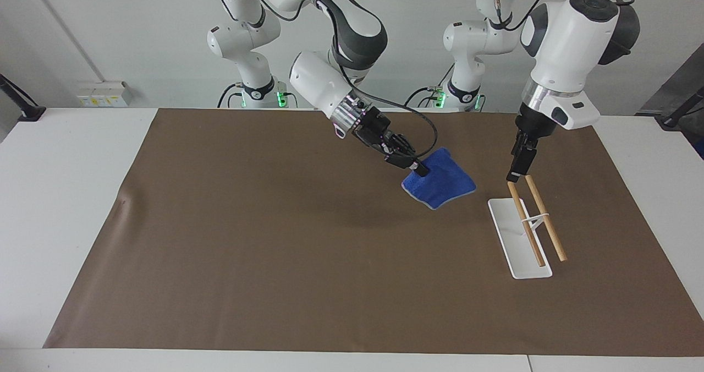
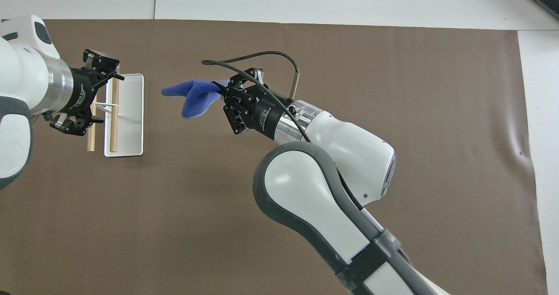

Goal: Right arm passes towel to left arm to hang
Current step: 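Reach the left gripper to the towel and grasp its hanging end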

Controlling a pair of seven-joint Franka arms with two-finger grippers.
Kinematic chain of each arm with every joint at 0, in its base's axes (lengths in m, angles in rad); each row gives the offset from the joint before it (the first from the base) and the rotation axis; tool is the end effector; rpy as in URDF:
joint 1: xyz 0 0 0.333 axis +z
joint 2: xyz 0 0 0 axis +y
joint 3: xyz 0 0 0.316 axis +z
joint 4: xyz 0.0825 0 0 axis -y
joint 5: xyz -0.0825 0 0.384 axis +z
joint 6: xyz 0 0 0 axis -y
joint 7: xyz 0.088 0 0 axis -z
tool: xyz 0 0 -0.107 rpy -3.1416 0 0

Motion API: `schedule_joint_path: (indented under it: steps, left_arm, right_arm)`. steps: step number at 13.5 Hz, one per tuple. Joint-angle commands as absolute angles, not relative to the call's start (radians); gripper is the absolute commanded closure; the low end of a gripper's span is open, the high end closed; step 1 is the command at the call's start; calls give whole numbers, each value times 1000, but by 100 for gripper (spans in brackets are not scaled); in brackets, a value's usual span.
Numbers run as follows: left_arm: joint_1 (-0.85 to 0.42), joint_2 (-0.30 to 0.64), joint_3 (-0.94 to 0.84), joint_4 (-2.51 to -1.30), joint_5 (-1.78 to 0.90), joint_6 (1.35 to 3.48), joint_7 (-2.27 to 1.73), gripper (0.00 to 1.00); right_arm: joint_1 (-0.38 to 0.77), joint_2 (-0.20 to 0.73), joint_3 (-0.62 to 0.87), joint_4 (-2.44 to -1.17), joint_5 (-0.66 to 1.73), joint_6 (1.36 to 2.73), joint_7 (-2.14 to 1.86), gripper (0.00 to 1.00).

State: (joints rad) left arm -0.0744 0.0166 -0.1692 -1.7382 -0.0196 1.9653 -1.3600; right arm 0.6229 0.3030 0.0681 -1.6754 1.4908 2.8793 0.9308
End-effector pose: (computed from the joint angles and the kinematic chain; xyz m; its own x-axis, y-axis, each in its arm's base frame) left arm 0.5712 -0.1426 0.5723 0.4314 0.9019 0.0222 0.8802 -0.4261 0.2091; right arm 0.5603 0.3826 0.4870 0.2754 -0.5808 -0.7660 -0.8151 0.2813 -0.5064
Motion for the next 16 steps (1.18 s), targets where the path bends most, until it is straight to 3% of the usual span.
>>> schedule_joint_path:
  steps: [1,5,10,11,12,15,16]
  left_arm:
    - [-77,-31,-190,-1827,-70,2093,-1455,0]
    - [-78,-38,-248,-1943,-86,2388,-1637,0]
    - [-80,-8,-250,-1947,-86,2445,-1635,0]
    - [-81,-6,-250,-1947,-86,2447,-1635,6]
    - [-81,-6,-252,-1947,-87,2447,-1635,20]
    - [-81,-6,-258,-1947,-89,2453,-1634,42]
    - [-80,-6,-258,-1945,-89,2454,-1632,55]
  right_arm:
    - [626,322,75,-1638,1517,2905,945,100]
    - [627,322,75,-1638,1517,2904,945,100]
    - [626,322,75,-1638,1517,2904,945,100]
    - [626,322,75,-1638,1517,2904,945,100]
    - [626,322,75,-1638,1517,2904,945,100]
    - [624,322,75,-1638,1517,2904,945,100]
    - [624,322,75,-1638,1517,2904,945,100]
